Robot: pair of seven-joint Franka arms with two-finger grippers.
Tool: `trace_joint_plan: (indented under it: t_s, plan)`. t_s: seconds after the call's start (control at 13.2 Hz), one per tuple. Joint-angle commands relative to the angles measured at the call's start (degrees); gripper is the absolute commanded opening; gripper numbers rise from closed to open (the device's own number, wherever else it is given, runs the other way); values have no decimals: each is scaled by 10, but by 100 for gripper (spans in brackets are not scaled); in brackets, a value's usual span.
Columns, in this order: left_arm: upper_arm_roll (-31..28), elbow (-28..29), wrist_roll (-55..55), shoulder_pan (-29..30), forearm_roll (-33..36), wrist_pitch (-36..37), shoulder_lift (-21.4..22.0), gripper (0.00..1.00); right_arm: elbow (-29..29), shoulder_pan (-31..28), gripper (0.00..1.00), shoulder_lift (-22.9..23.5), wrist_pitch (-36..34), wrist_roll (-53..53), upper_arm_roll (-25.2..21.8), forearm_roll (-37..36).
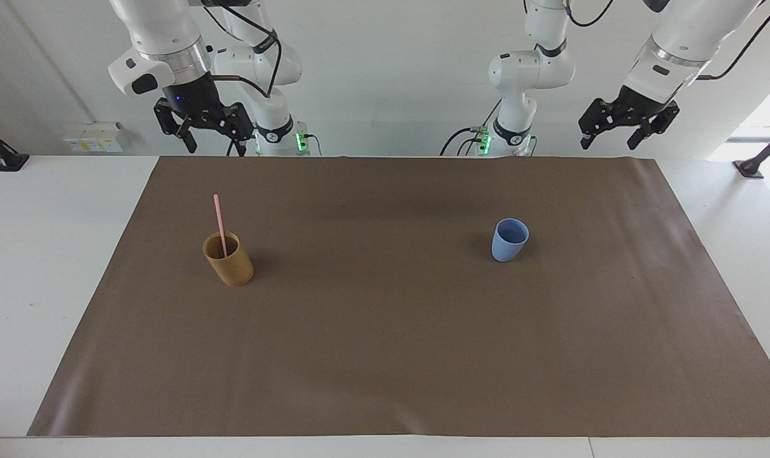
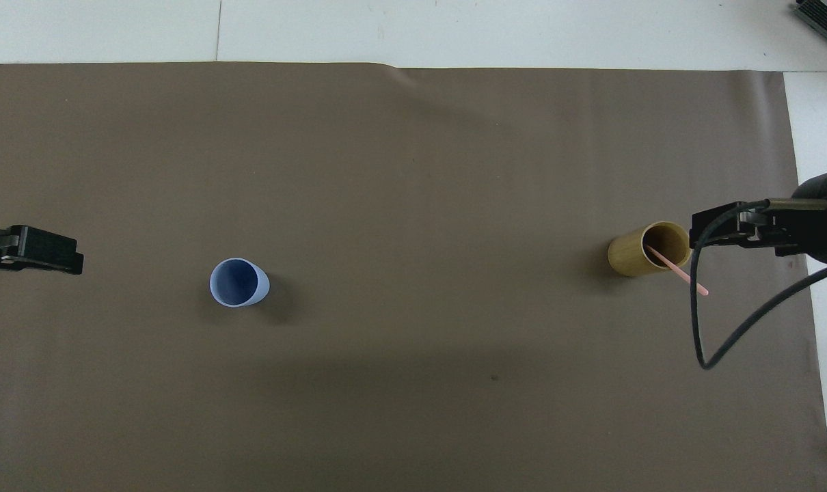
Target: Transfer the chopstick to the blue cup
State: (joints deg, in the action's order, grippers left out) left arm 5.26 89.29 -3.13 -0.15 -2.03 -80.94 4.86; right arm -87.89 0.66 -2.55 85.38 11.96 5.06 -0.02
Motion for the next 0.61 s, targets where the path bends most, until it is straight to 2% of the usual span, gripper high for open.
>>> trace_joint_plan:
  t_s: [0.0, 0.53]
  plan:
    - [-3, 20, -3, -2, -3, 3, 20, 100, -17, -7, 100, -13, 2, -10, 0, 14]
    - [-2, 19, 1, 6, -4, 7, 20, 100, -13, -10, 100, -12, 3, -13, 0, 25]
